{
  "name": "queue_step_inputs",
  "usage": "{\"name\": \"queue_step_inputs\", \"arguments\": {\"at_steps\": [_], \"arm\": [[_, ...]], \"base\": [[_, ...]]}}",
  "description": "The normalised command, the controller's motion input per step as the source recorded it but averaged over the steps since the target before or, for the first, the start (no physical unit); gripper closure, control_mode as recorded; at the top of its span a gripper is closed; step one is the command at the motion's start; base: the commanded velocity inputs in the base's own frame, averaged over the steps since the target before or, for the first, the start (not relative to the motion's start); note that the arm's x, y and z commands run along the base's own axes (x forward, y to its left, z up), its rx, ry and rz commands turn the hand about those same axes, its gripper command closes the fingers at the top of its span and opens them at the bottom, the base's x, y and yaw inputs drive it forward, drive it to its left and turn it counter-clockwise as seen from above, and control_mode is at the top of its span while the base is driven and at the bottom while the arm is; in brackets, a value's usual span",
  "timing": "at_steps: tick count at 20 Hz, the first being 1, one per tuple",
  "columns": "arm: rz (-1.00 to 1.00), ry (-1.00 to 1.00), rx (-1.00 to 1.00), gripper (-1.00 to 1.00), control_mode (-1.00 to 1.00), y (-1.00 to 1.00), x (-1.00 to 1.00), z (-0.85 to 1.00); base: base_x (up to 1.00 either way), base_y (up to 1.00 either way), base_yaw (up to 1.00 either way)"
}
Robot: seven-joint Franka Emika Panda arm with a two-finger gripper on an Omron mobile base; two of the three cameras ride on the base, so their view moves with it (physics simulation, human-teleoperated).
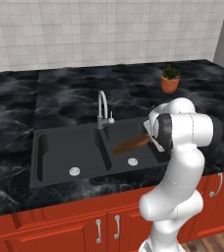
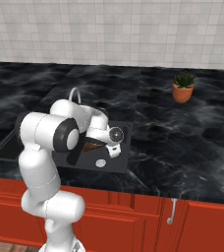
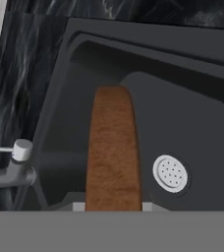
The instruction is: Move the cutting board and knife to the sink. Then move spray from the cabinet to the counter.
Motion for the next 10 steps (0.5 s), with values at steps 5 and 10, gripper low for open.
{"name": "queue_step_inputs", "arguments": {"at_steps": [5, 10], "arm": [[0.0, -0.17, 0.0, 1.0, -1.0, 0.0, 0.0, -0.56], [0.0, -0.1, 0.0, 1.0, -1.0, 0.05, 0.0, -0.43]], "base": [[0.0, 0.0, 0.0], [0.0, 0.0, 0.0]]}}
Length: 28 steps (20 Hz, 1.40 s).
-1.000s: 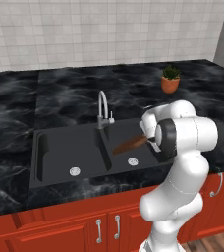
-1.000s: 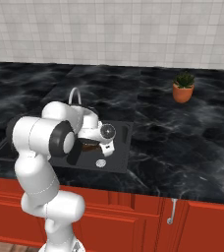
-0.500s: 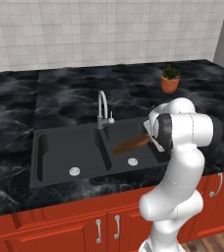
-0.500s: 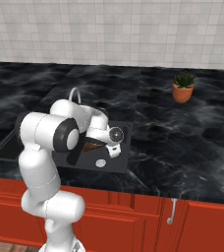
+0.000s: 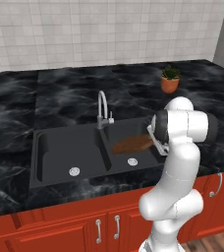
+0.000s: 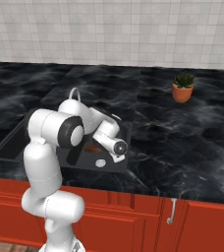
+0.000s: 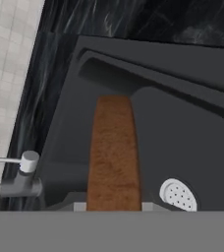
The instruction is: Move the cutting board and knife to the sink. Then move spray from the cabinet to the counter.
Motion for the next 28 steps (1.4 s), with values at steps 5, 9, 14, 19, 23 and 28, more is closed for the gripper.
{"name": "queue_step_inputs", "arguments": {"at_steps": [5, 9, 14, 19, 23, 28], "arm": [[0.0, 0.0, 0.0, -1.0, -1.0, 0.02, 0.0, -0.01], [0.0, 0.0, 0.0, -1.0, -1.0, 0.0, 0.0, 0.0], [0.0, 0.08, 0.0, -1.0, -1.0, 0.0, 0.03, 0.0], [0.0, 0.17, -0.01, -1.0, -1.0, 0.0, 0.05, 0.14], [0.0, 0.21, -0.05, -1.0, -1.0, 0.0, 0.02, 0.31], [0.0, 0.23, -0.08, -1.0, -1.0, -0.02, 0.0, 0.34]], "base": [[0.0, 0.0, 0.0], [0.0, 0.0, 0.0], [0.0, 0.0, 0.0], [0.0, 0.0, 0.0], [0.0, 0.0, 0.0], [0.0, 0.0, 0.0]]}}
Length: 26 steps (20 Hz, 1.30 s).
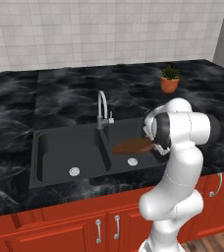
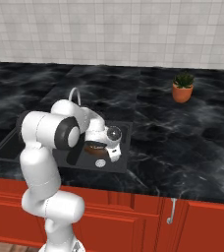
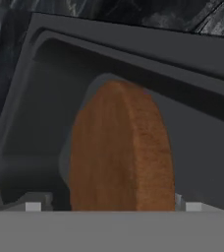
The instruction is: Move the cutting board and knife to the sink. Then move spray from the cabinet to the counter.
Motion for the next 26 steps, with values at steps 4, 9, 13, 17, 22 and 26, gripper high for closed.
{"name": "queue_step_inputs", "arguments": {"at_steps": [4, 9, 13, 17, 22, 26], "arm": [[0.0, 0.15, -0.1, -1.0, -1.0, -0.23, -0.02, 0.27], [0.0, 0.16, -0.11, -1.0, -1.0, -0.26, -0.24, 0.36], [0.0, 0.16, -0.12, -1.0, -1.0, -0.21, -0.39, 0.31], [0.0, 0.14, -0.11, -1.0, -1.0, -0.15, -0.42, 0.31], [0.0, 0.08, -0.09, -1.0, -1.0, -0.04, -0.34, 0.43], [0.04, 0.0, -0.03, -1.0, -1.0, 0.0, -0.37, 0.36]], "base": [[0.0, 0.0, 0.0], [0.0, 0.0, 0.0], [0.0, 0.0, 0.0], [0.0, 0.0, 0.0], [0.0, 0.0, 0.0], [0.0, 0.0, 0.0]]}}
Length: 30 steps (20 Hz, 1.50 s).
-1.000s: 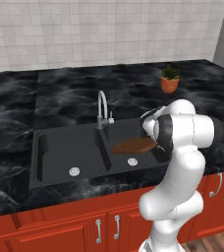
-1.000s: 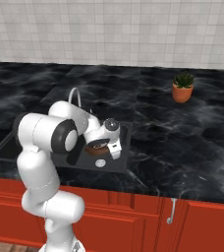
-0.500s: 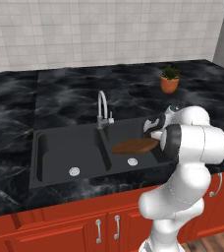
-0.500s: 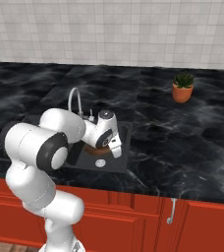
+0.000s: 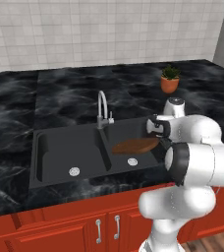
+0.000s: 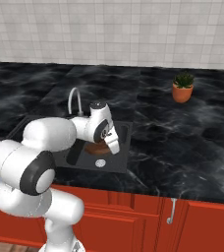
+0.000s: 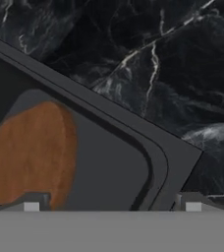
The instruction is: Move the cutting board and knife to the sink. Then move spray from the cabinet to the counter.
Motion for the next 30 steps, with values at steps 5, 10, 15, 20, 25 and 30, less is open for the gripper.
{"name": "queue_step_inputs", "arguments": {"at_steps": [5, 10, 15, 20, 25, 30], "arm": [[0.13, 0.0, 0.0, -1.0, -1.0, 0.0, -0.57, 0.41], [0.17, 0.0, 0.0, -1.0, -1.0, 0.01, -0.3, 0.52], [0.22, 0.0, 0.0, -1.0, -1.0, 0.12, -0.31, 0.43], [0.3, -0.01, 0.0, -1.0, -1.0, 0.44, -0.2, 0.28], [0.31, 0.0, -0.05, -1.0, -1.0, 0.86, -0.14, 0.19], [0.24, 0.09, -0.09, -1.0, -1.0, 0.86, -0.23, 0.43]], "base": [[0.0, 0.0, 0.0], [0.0, 0.0, 0.0], [0.0, 0.0, 0.0], [0.0, 0.0, 0.0], [0.0, 0.0, 0.0], [0.0, 0.0, 0.0]]}}
